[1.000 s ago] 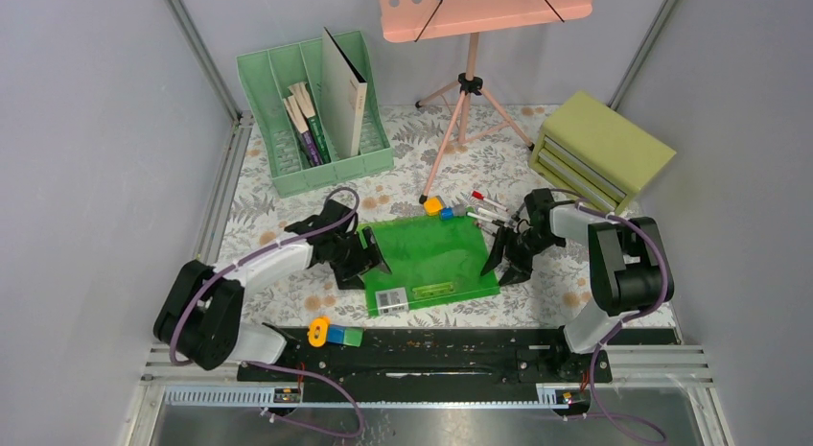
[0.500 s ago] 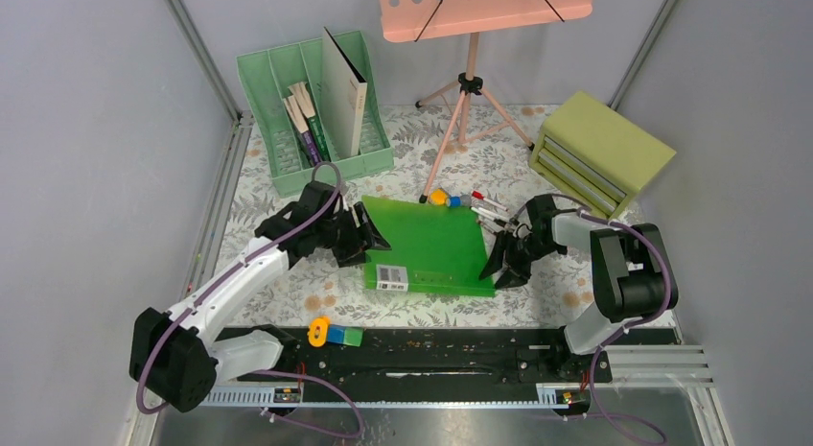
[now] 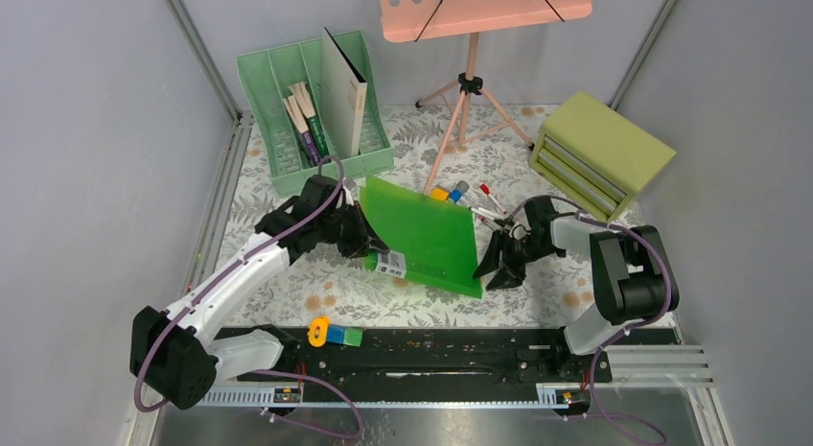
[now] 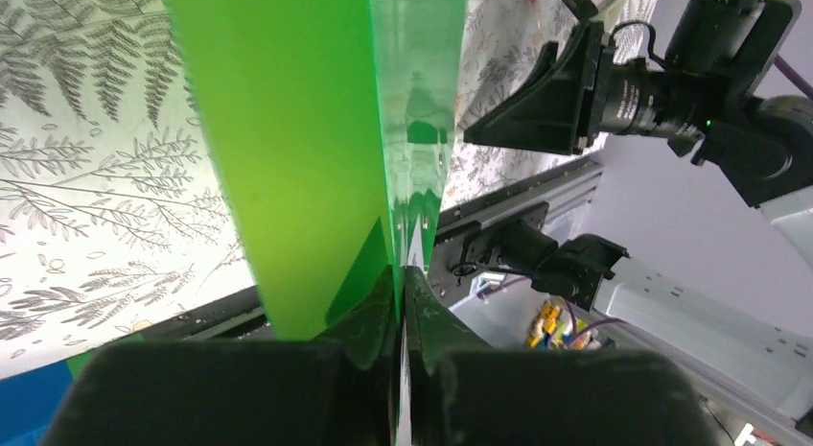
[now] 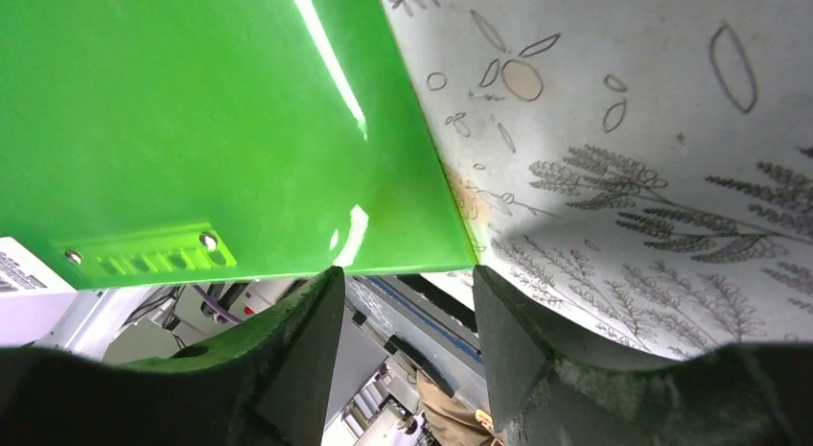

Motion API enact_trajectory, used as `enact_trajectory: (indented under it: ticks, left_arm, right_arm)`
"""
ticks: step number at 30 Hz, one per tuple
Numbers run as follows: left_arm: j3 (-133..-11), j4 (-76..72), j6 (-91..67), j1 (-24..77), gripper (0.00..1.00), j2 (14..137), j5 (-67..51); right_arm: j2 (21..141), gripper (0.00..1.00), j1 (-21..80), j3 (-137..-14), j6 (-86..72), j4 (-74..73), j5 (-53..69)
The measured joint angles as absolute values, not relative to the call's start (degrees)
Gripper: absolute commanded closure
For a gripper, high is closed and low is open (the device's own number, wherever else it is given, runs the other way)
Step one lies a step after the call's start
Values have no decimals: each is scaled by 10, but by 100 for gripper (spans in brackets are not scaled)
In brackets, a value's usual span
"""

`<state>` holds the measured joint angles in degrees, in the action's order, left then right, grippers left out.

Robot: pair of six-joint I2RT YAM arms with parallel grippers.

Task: Organize the desk
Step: Pick up the folder from the corner of the board.

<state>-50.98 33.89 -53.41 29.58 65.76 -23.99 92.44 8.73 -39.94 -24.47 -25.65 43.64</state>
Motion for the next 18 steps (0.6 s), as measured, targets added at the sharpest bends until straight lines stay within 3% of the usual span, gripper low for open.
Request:
enact_trajectory:
  ticks: [12,18]
  left_arm:
    - [-576,417,-492,297,100,603,-193]
    - [-601,444,-478,297,100,550,-187]
  right_arm:
    - [835,1,88,-456,-229,-309,442]
    - [790,1,88,-509,-233,-316,458]
